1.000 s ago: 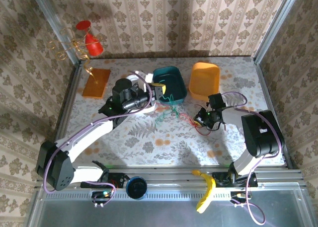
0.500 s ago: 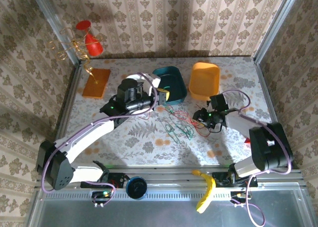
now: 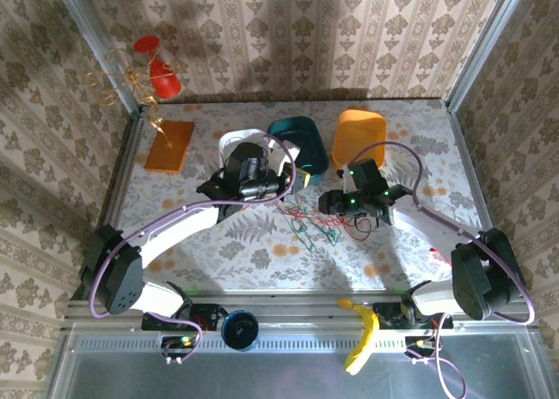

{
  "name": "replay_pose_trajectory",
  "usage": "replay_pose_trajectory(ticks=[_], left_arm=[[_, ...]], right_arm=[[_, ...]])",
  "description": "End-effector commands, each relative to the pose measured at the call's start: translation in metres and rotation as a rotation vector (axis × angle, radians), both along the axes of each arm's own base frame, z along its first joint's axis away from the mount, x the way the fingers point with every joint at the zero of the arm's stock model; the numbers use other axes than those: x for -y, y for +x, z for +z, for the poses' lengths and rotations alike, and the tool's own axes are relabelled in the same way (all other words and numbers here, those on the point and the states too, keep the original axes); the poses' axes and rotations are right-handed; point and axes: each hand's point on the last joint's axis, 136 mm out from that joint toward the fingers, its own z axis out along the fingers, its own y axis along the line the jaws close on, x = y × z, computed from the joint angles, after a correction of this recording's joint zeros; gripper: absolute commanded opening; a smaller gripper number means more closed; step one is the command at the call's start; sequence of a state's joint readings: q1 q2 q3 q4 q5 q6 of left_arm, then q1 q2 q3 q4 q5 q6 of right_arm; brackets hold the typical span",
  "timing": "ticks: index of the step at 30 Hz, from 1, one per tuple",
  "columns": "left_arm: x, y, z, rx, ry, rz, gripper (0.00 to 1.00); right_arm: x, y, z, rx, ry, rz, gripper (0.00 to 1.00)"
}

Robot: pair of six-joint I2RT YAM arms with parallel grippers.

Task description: Untangle the cables

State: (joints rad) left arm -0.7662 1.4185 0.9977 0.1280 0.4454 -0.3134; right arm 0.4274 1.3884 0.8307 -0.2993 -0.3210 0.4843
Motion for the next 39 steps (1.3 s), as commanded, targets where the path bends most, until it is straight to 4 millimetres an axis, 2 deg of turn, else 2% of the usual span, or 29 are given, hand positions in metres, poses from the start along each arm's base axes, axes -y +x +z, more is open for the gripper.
replay_pose_trajectory(ticks=[1, 5, 13, 15, 22, 24, 26, 32, 39], left_arm=[[0.006, -0.001, 0.02, 0.034, -0.051, -0.019, 0.0], [0.005, -0.001, 0.025, 0.046, -0.054, -0.016, 0.0], [0.004, 0.004, 0.038, 0.071, -0.076, -0.01, 0.0], [0.004, 0.006, 0.042, 0.072, -0.093, -0.007, 0.0], [0.0, 0.008, 0.054, 0.076, -0.143, 0.004, 0.0], [-0.003, 0.008, 0.052, 0.071, -0.137, 0.012, 0.0], [-0.005, 0.008, 0.046, 0.064, -0.118, 0.017, 0.0], [0.0, 0.006, 0.022, 0.017, -0.086, 0.002, 0.0], [0.012, 0.005, -0.001, -0.024, -0.059, -0.021, 0.0]], right_arm=[[-0.009, -0.002, -0.009, -0.032, -0.043, 0.066, 0.58], [-0.014, -0.005, -0.024, -0.077, -0.089, 0.113, 0.58], [-0.023, -0.017, -0.042, -0.113, -0.112, 0.216, 0.56], [-0.025, -0.017, -0.046, -0.122, -0.11, 0.218, 0.5], [-0.028, -0.01, -0.059, -0.137, -0.098, 0.182, 0.15], [-0.026, -0.008, -0.056, -0.123, -0.089, 0.165, 0.07], [-0.025, -0.006, -0.046, -0.091, -0.068, 0.151, 0.05], [-0.028, -0.003, -0.003, 0.041, 0.0, 0.157, 0.05], [-0.027, -0.007, 0.031, 0.144, 0.028, 0.179, 0.06]])
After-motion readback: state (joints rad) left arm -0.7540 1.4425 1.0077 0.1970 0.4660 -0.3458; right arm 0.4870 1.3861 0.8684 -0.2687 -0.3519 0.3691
